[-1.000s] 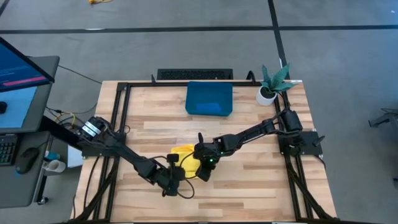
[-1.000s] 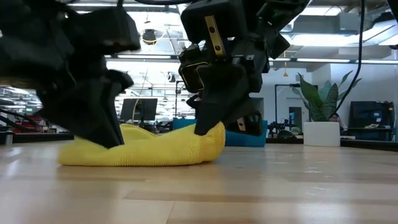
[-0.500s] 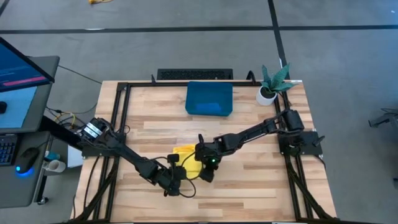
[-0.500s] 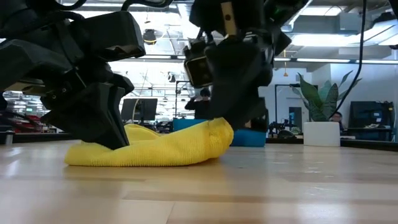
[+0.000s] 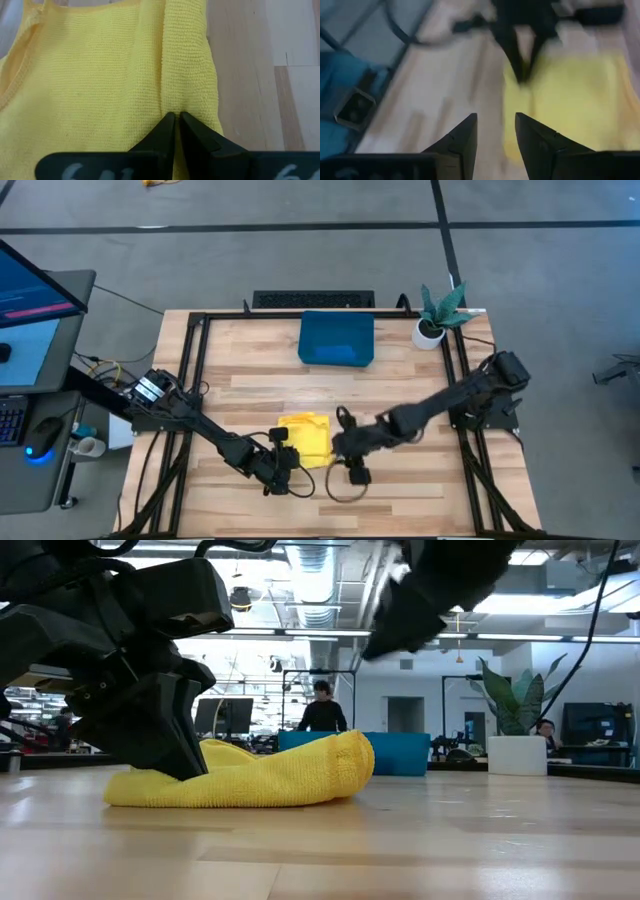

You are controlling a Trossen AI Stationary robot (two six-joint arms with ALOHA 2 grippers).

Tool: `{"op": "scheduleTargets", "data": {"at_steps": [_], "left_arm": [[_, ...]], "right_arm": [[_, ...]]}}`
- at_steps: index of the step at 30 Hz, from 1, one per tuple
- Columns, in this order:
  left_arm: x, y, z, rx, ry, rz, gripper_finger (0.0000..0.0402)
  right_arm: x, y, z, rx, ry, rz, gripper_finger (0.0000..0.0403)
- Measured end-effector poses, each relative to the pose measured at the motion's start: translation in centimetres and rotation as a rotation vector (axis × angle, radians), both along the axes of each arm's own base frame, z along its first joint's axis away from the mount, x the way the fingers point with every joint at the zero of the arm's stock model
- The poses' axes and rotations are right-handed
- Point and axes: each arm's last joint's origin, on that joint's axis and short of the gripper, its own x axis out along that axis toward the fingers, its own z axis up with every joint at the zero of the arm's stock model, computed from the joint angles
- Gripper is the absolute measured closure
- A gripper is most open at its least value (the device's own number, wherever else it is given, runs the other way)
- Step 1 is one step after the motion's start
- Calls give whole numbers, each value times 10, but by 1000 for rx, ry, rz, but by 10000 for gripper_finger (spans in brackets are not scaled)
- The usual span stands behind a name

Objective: Roll microfiber towels into tight, uniform cylinder then place into a basket
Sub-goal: Roll the yellow microfiber cloth

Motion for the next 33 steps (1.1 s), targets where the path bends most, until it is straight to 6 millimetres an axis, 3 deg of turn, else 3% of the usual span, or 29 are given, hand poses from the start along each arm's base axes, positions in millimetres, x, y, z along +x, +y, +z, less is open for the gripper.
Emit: {"op": "scheduleTargets", "data": {"at_steps": [3,10,14,21,28,33], "left_arm": [[0,0,0,-1,1,1,377],[0,0,0,-4,0,1,377],[0,0,0,-4,0,2,377],[0,0,0,-5,1,3,377],[1,-2,1,-2,1,-2,377],[4,-5,6,21,6,-9,377]], "right_arm": [[2,18,-10,-27,-174,67,248],[18,38,-49,-133,-292,219,267],[27,31,-66,-154,-270,193,311],[34,16,-74,-135,-211,99,393],[28,13,-82,-142,-100,76,375],[27,4,-86,-117,-31,11,385]]}}
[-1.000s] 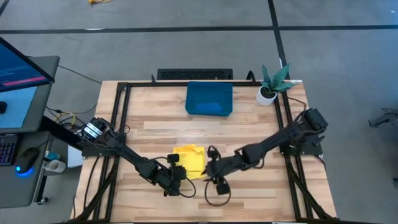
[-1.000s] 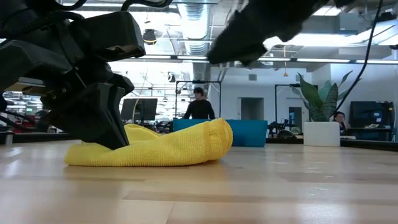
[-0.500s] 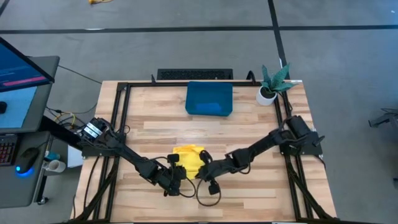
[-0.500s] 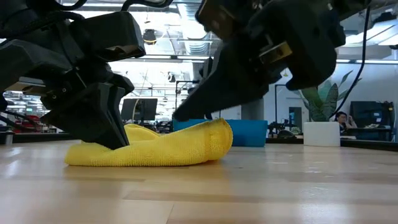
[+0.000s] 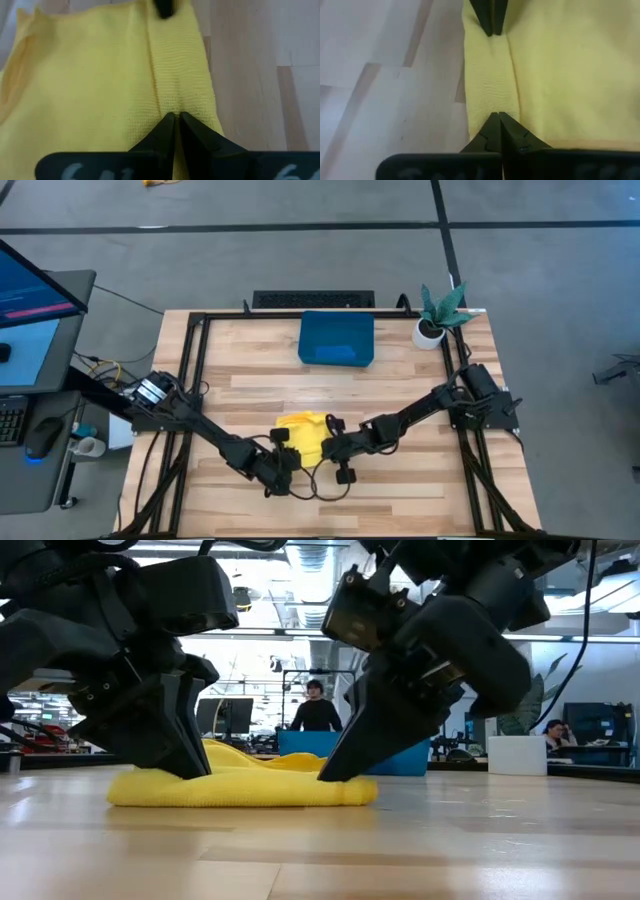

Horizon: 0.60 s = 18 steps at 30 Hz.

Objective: Roll microfiber towels into tight, uniform cylinder then place into a basket
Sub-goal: Roll the yellow microfiber cloth

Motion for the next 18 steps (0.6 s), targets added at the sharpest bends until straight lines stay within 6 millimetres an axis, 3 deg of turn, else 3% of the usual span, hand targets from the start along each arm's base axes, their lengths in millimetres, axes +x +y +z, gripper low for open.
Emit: {"op": "scheduleTargets", "data": {"at_steps": [18], "left_arm": [[-4,-31,27,150,-16,-40,377]], "right_arm": [[0,-8,-1,68,47,-114,398]]}}
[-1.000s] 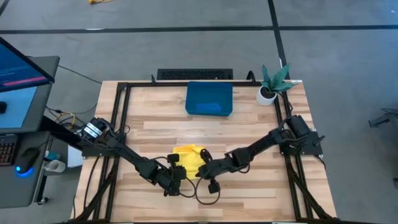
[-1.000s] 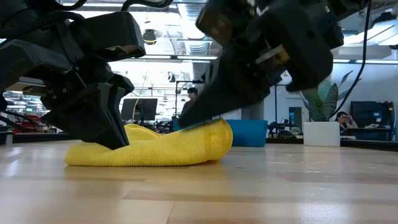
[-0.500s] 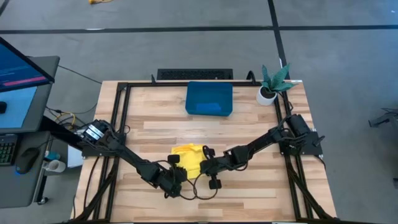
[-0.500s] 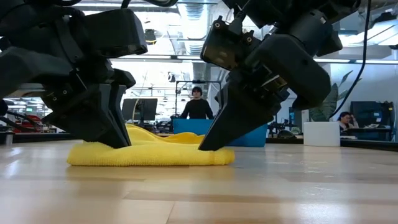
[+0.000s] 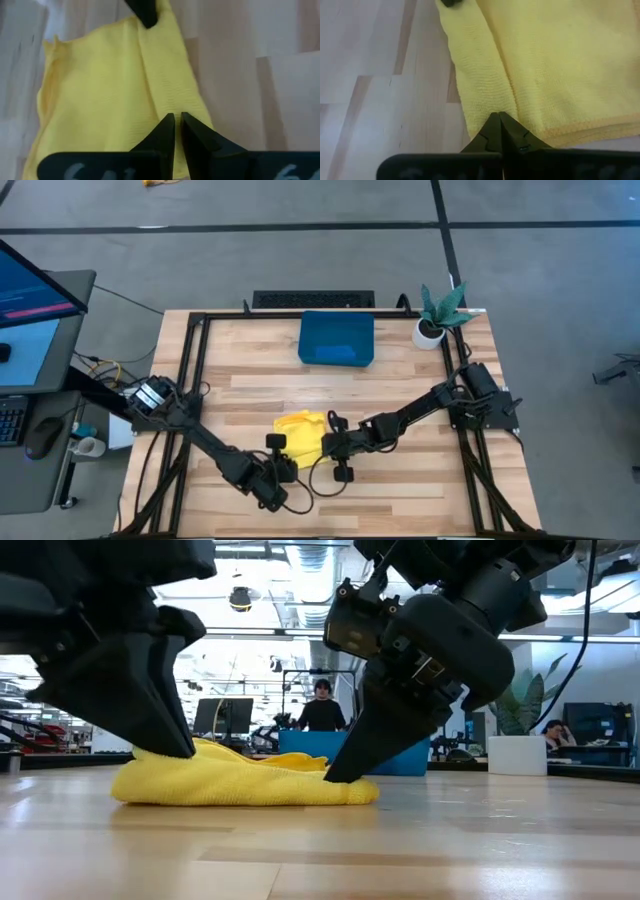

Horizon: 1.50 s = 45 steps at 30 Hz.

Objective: Roll microfiber towels into tight, uniform cylinder then place into a basket
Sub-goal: Roll the yellow microfiber cloth

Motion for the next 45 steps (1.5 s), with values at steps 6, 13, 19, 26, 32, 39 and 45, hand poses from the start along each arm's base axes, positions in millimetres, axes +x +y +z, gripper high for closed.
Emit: {"op": "scheduleTargets", "data": {"at_steps": [6,13,19,26,32,39,45], "left_arm": [[-5,-1,-4,-52,14,27,377],[-17,12,-21,-75,39,114,377],[-19,11,-19,-41,37,93,377],[-32,2,7,-45,12,57,377],[-32,-2,16,-6,-101,58,377],[-17,1,13,26,-132,-1,377],[-12,14,-11,-17,-30,36,377]], "right_arm": [[0,0,0,16,3,-20,392],[0,0,0,18,-4,-20,393],[1,-1,0,22,-5,-26,395],[1,-2,0,48,7,-63,392],[1,-2,0,59,10,-77,391],[1,-2,0,60,10,-77,391],[0,-2,-1,59,12,-77,391]]}}
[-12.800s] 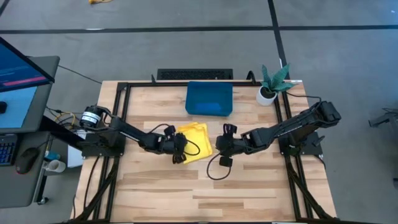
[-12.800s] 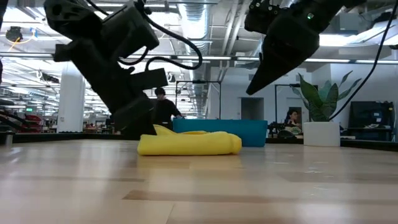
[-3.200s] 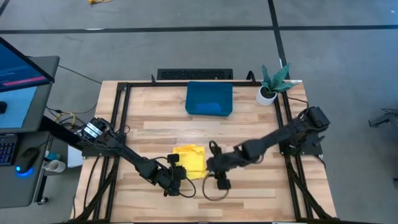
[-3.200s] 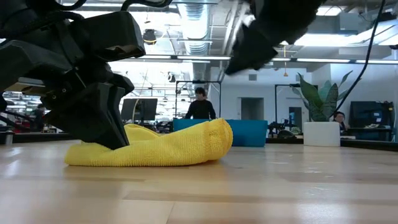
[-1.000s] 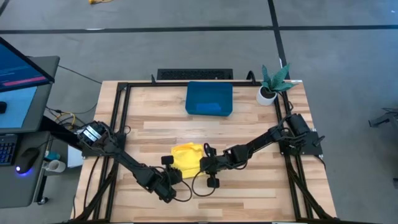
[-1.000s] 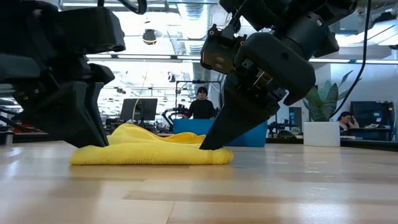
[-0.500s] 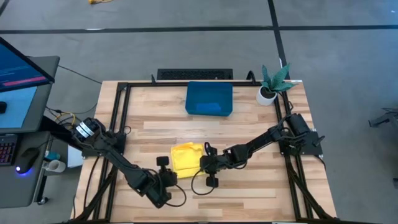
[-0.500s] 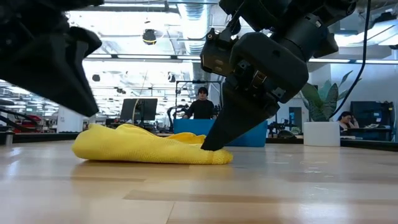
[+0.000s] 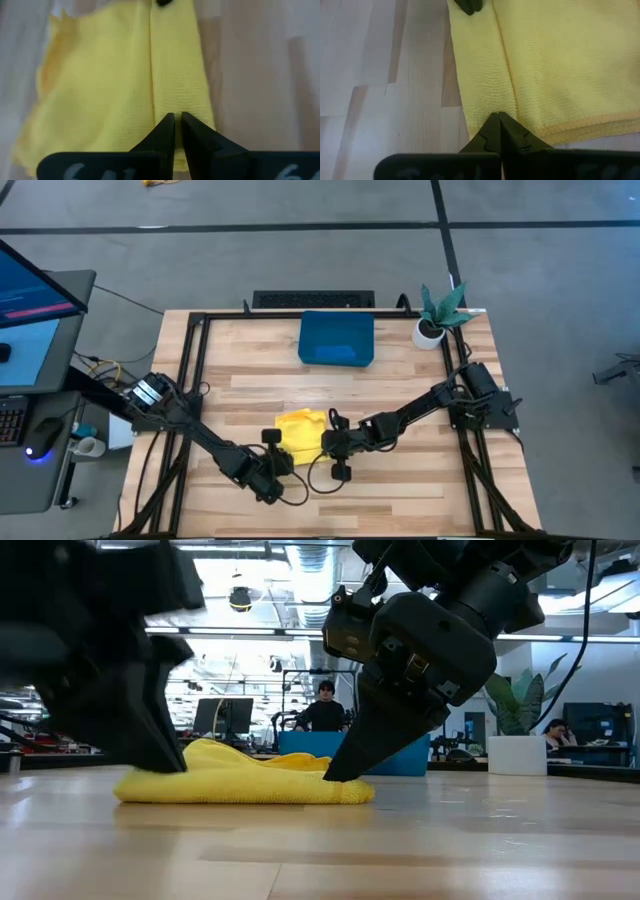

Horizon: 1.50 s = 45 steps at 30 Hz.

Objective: Roll microfiber towels into tight, uniform cylinder then place into a basket
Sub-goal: Roll the yellow microfiber cloth

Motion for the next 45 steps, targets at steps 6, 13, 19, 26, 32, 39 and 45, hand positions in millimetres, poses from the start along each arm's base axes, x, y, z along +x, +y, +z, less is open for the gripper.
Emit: {"op": "scheduleTargets", "data": {"at_steps": [6,13,19,26,32,39,45], "left_arm": [[-2,6,-16,-42,33,62,377],[-3,6,-18,-64,47,72,377],[-3,7,-19,-67,54,75,377],[-4,7,-20,-67,61,73,377],[-4,7,-20,-70,65,72,377],[-4,7,-21,-70,68,72,377],[-4,7,-21,-72,66,74,377]], "right_arm": [[0,0,0,5,3,-6,391],[0,-1,0,71,27,-17,379],[2,-6,0,106,35,-49,334],[-4,-18,15,162,98,-26,284],[-12,-32,53,117,38,-7,282],[-36,-11,94,-60,-86,148,290],[-42,32,74,-225,-125,303,291]]}}
